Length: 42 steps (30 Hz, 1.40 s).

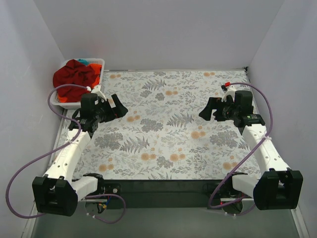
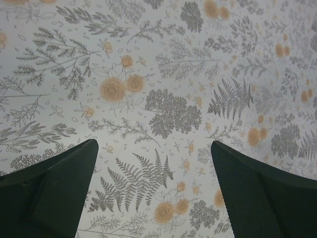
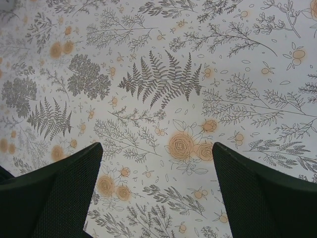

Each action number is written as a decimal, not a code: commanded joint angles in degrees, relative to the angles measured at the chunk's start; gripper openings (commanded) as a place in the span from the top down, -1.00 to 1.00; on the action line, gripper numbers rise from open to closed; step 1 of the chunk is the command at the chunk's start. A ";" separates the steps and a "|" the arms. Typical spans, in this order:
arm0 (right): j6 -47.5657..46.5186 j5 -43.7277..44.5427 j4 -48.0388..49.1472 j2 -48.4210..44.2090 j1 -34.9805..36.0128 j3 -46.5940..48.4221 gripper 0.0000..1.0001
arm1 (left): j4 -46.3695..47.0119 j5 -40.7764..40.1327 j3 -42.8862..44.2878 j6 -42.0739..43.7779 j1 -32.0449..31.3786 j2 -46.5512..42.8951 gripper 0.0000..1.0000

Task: Fold and stack the t-shirts
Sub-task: Grab the tshirt from the pile

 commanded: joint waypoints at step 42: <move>4.33 -7.11 7.60 6.90 0.28 2.39 -0.97 | -12.66 -40.33 64.83 -11.90 21.46 59.49 -0.93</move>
